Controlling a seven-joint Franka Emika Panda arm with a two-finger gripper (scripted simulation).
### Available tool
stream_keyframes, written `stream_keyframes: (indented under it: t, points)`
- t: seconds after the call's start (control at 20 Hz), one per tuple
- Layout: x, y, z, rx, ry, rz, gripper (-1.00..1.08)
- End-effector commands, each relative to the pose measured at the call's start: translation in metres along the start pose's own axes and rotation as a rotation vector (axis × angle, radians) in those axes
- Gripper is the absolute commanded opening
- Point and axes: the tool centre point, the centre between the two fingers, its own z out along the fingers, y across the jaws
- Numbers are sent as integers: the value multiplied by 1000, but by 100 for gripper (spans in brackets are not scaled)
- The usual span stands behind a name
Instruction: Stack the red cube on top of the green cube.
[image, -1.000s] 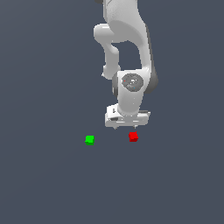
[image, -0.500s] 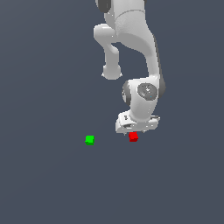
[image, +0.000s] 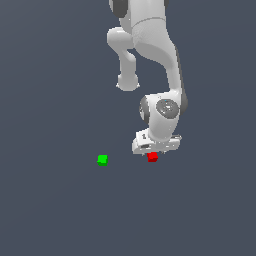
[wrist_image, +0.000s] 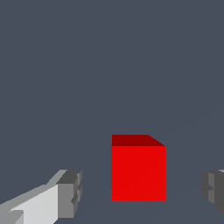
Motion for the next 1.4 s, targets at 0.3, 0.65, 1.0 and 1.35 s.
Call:
stream_keyframes:
  t: [0.3,0.65,1.0,1.35]
  points:
    - [0,0,34,-1,0,-1,100]
    - [1,0,36,-1,0,-1,-100]
    - [1,0,35,-1,0,-1,-100]
    - [0,0,21,-1,0,-1,-100]
